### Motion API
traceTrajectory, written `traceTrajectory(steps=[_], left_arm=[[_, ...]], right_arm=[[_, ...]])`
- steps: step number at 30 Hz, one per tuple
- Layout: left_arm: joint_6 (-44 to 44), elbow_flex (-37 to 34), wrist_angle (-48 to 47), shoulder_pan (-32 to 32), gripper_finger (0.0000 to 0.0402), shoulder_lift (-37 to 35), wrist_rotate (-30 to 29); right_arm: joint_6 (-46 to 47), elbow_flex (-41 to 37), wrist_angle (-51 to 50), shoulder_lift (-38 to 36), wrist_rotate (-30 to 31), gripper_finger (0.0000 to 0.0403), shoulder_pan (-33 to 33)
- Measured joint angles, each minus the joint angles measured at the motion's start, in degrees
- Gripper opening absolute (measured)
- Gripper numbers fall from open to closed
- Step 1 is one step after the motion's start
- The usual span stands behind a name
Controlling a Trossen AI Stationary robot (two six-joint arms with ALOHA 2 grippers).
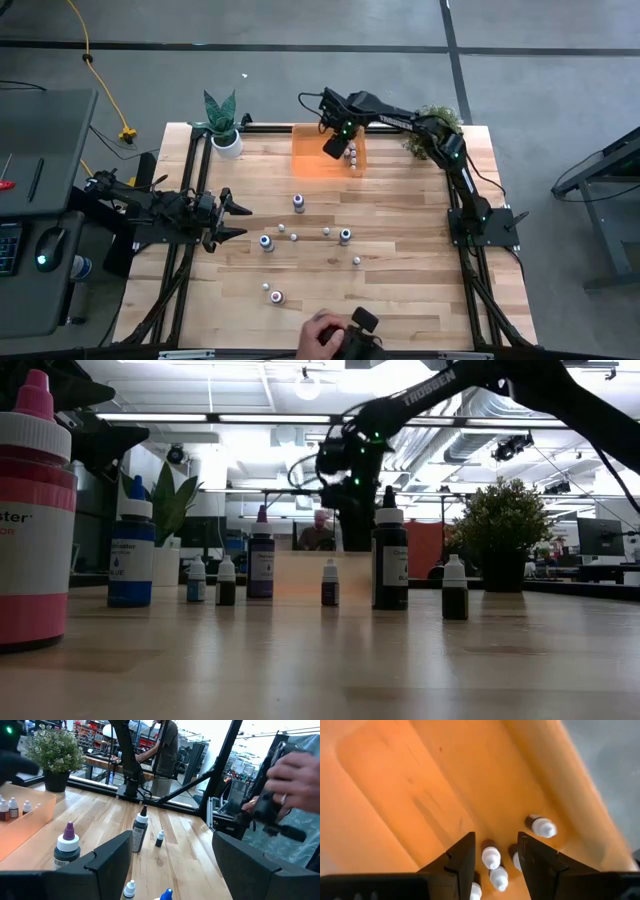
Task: Pick & Place food coloring
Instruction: Put the small black food coloring bottle into the orange bin
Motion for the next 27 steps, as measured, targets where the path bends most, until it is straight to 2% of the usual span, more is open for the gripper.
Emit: traceTrajectory(steps=[5, 10, 13, 20, 27], left_arm=[[0.0, 0.0, 0.0, 0.0, 0.0271, -0.01, 0.0], [0.0, 0.0, 0.0, 0.0, 0.0271, -0.01, 0.0], [0.0, 0.0, 0.0, 0.0, 0.0271, -0.01, 0.0], [0.0, 0.0, 0.0, 0.01, 0.0271, 0.01, 0.0], [0.0, 0.0, 0.0, 0.0, 0.0271, -0.01, 0.0]], right_arm=[[-1.46, 9.16, -5.54, 0.0, -1.06, 0.0136, 0.73], [-5.0, 19.08, -15.48, -0.07, -5.5, 0.0136, 2.12], [-7.44, 21.32, -19.52, -1.7, -6.92, 0.0136, 3.71], [-10.5, 10.8, -19.67, -11.59, -6.46, 0.0136, 7.02], [-9.92, -8.58, -15.58, -25.77, -5.68, 0.0136, 10.32]])
